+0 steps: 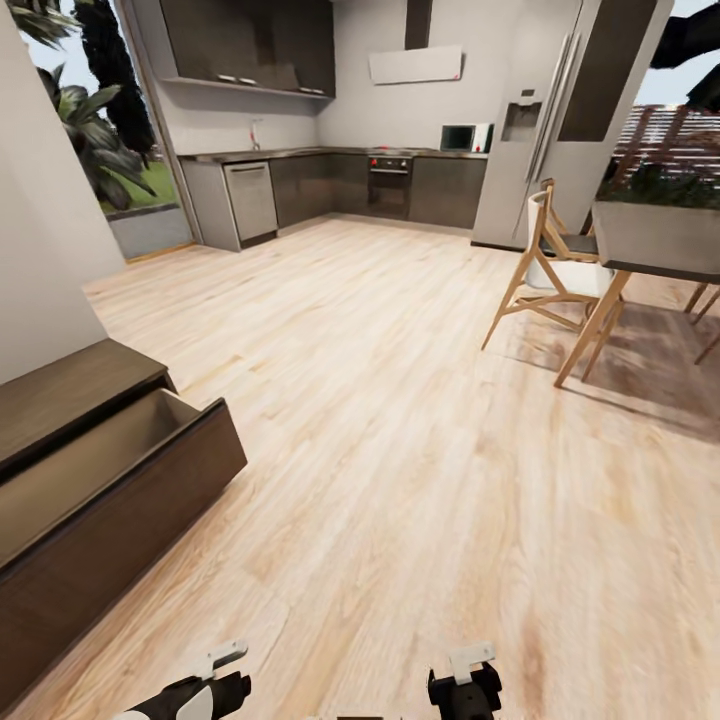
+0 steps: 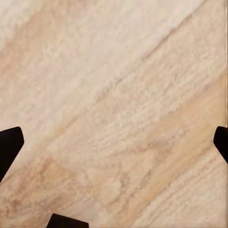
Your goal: Place each of the two pumpkins and all three candles from the living room inside a cabinet in the living room (use any cabinet), then make sure every cabinet is closed, and position the cauldron so it is next to a table in the living room.
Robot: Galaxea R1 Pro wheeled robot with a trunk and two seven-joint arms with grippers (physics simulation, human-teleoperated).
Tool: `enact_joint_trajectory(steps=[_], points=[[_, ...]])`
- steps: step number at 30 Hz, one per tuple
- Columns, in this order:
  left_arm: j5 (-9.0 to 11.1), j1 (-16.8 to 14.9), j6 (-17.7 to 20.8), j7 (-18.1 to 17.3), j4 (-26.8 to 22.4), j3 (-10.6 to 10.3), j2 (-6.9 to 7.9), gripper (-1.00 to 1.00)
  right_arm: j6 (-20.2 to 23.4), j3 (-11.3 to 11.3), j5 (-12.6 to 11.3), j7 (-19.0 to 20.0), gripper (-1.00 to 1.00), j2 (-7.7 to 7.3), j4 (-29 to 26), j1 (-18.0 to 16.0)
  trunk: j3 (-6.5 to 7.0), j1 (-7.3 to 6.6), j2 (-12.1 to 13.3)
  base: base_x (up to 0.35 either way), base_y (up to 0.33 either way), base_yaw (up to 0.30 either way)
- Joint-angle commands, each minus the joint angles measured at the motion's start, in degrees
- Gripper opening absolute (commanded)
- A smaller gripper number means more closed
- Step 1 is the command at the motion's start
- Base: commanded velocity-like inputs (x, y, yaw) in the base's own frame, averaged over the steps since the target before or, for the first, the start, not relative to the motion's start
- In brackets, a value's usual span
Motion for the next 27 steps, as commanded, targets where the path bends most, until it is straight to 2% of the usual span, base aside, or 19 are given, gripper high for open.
enact_joint_trajectory(steps=[1,27], points=[[0.0,0.0,0.0,0.0,0.0,0.0,0.00,1.00,0.0,0.0,0.0,0.0,1.00,-0.02,0.0,0.0,-0.03,0.00,0.0,0.000,0.000,-0.270],[0.0,0.0,0.0,0.0,0.0,0.0,0.00,1.00,0.0,0.0,0.0,0.0,1.00,-0.09,0.0,0.0,-0.80,0.00,0.0,0.000,0.000,-0.270]])
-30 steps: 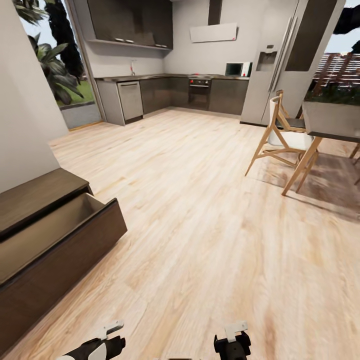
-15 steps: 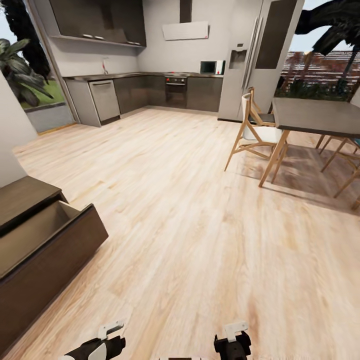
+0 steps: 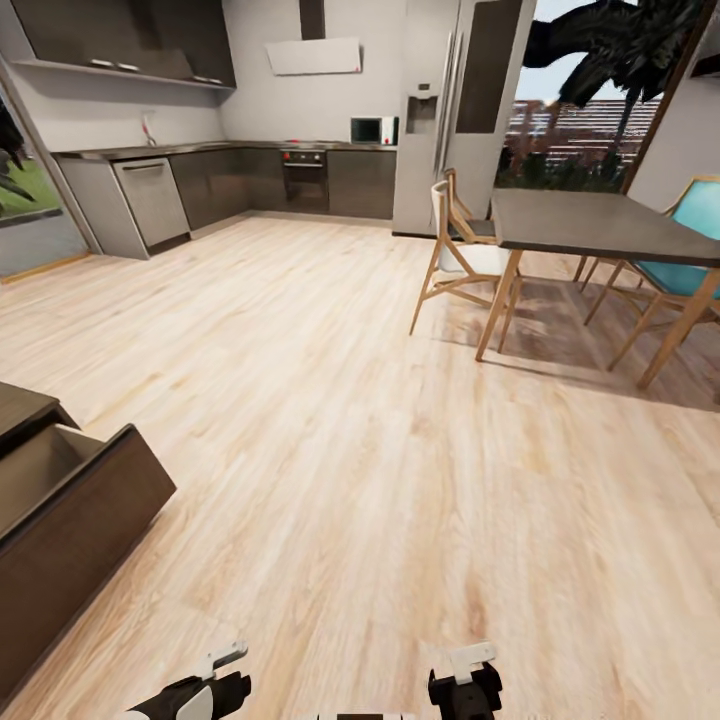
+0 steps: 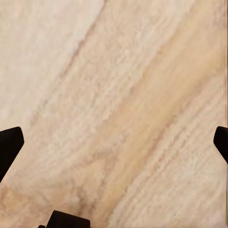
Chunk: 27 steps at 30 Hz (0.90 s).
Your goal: Place each of the two pumpkins and all three candles from the living room inside a cabinet in the living room (use any cabinet), then make sure every cabinet is closed, and position the cauldron so it is next to a table in the living room.
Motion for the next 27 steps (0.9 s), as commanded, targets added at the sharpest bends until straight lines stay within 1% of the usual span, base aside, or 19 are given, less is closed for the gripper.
enact_joint_trajectory(steps=[1,27], points=[[0.0,0.0,0.0,0.0,0.0,0.0,0.00,1.00,0.0,0.0,0.0,0.0,1.00,0.03,0.0,0.0,-0.03,0.00,0.0,0.000,0.000,-0.271],[0.0,0.0,0.0,0.0,0.0,0.0,0.00,1.00,0.0,0.0,0.0,0.0,1.00,0.09,0.1,0.0,-0.69,0.00,0.0,0.000,0.000,-0.273]])
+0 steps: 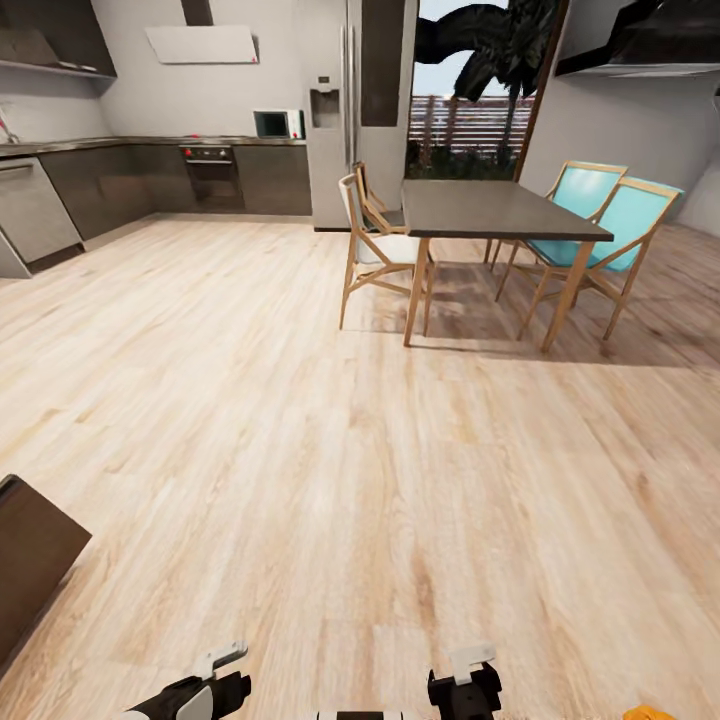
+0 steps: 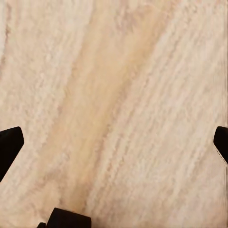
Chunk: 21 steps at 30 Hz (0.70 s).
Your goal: Place each of the two pumpkins and all three candles from the living room inside a cabinet in the living room (use any cabinet), then make sure every cabinet is closed, and position the cauldron so it is next to a table in the living room.
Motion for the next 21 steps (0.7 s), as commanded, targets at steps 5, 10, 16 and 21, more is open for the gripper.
enact_joint_trajectory(steps=[5,10,16,21], points=[[0.0,0.0,0.0,0.0,0.0,0.0,0.00,1.00,0.0,0.0,0.0,0.0,1.00,0.00,0.0,0.0,-0.05,0.00,0.0,0.000,0.000,-0.277],[0.0,0.0,0.0,0.0,0.0,0.0,0.00,1.00,0.0,0.0,0.0,0.0,1.00,0.00,0.0,0.0,-0.05,0.00,0.0,0.000,0.000,-0.279],[0.0,0.0,0.0,0.0,0.0,0.0,0.00,1.00,0.1,0.0,0.0,0.0,1.00,0.06,0.0,0.0,-0.10,0.00,0.0,0.000,0.000,-0.279],[0.0,0.0,0.0,0.0,0.0,0.0,0.00,1.00,0.2,0.0,0.0,-0.1,1.00,0.09,0.0,0.0,-0.32,0.00,0.0,0.000,0.000,-0.255]])
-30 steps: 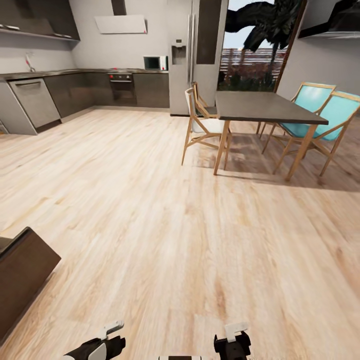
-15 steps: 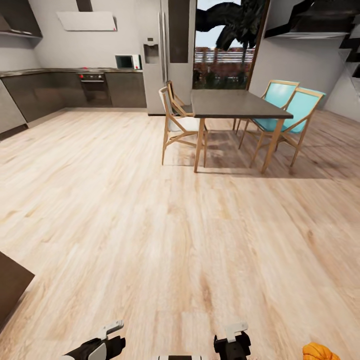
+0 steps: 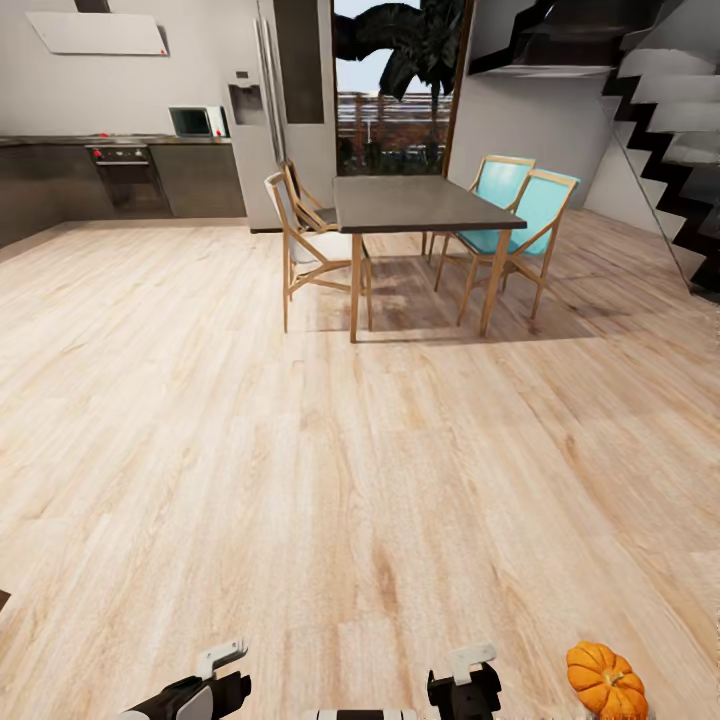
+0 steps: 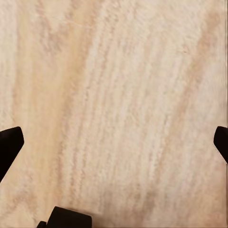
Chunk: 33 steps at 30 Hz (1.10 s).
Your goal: Place each of the two pumpkins and all three candles from the living room inside a cabinet in the living room (use any cabinet), then make sure every cabinet is closed, and position the cauldron so it is next to a table in the living room.
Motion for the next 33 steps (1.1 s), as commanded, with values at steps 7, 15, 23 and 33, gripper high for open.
enact_joint_trajectory(steps=[7,15,23,33], points=[[0.0,0.0,0.0,0.0,0.0,0.0,0.00,1.00,0.1,0.0,0.0,0.0,1.00,0.00,0.0,0.0,-0.50,0.00,0.0,0.000,0.000,-0.184],[0.0,0.0,0.0,0.0,0.0,0.0,0.00,1.00,0.1,0.0,0.0,0.0,1.00,0.00,0.0,0.0,-1.09,0.00,0.0,0.000,0.000,-0.170],[0.0,0.0,0.0,0.0,0.0,0.0,0.00,1.00,0.2,-0.1,0.0,0.0,1.00,0.00,0.0,0.0,-1.70,0.00,0.0,0.000,0.000,-0.169],[0.0,0.0,0.0,0.0,0.0,0.0,0.00,1.00,0.0,-0.1,0.0,0.0,1.00,-0.13,-0.1,0.0,-2.31,0.00,0.0,0.000,0.000,-0.204]])
